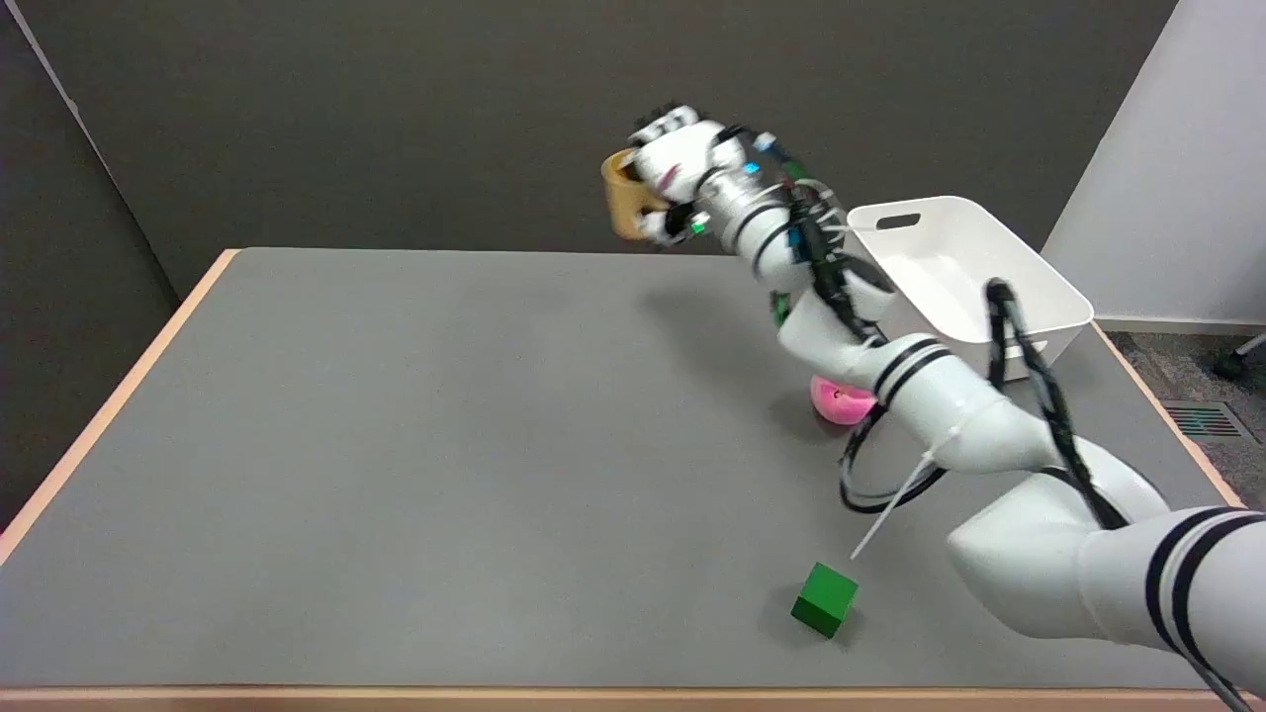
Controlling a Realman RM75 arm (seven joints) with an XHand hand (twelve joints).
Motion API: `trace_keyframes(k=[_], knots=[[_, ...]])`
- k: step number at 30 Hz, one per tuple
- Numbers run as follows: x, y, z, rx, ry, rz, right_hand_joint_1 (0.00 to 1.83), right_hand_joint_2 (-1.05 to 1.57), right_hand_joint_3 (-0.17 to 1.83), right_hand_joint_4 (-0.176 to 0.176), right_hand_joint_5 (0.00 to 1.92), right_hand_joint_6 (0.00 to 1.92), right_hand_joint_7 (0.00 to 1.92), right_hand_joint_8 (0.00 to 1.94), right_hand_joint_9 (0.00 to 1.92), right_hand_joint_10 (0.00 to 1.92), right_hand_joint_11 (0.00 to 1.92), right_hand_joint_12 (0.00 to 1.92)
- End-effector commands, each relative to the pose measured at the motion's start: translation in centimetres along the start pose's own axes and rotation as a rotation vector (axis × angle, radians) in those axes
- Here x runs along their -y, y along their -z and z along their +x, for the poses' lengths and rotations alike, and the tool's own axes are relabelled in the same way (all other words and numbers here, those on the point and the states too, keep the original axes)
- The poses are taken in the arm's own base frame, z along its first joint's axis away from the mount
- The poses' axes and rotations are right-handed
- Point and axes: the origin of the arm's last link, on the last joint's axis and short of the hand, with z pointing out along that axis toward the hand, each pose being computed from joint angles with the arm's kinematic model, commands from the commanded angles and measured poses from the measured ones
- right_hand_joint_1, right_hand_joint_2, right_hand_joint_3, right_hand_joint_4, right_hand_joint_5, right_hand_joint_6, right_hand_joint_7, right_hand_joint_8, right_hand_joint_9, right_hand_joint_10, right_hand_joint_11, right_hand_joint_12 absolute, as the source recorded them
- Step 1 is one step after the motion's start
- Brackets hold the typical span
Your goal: Place the yellow cup into the white box.
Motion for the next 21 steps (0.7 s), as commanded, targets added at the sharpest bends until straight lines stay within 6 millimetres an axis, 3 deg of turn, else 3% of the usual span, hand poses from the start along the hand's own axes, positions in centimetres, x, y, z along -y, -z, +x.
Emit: trace_keyframes(k=[1,6,13,16,21], knots=[[-19.5,7.8,2.9,0.047,0.318,-0.577,0.83,1.11,0.43,0.173,0.63,1.6,0.22,0.38,0.09,0.58,0.0,0.91],[-23.7,11.9,3.0,0.065,0.32,-0.762,0.82,1.11,0.44,0.175,0.63,1.6,0.22,0.38,0.1,0.59,0.0,0.91],[-26.2,16.6,3.0,0.082,0.369,-0.89,0.81,1.11,0.45,0.176,0.62,1.62,0.22,0.4,0.11,0.59,0.0,0.9],[-26.6,17.9,1.9,0.11,0.359,-0.91,0.81,1.11,0.46,0.176,0.62,1.62,0.23,0.41,0.12,0.59,0.0,0.89],[-26.4,18.9,-1.8,0.205,0.339,-0.884,0.81,1.1,0.47,0.176,0.62,1.63,0.23,0.42,0.12,0.6,0.0,0.88]])
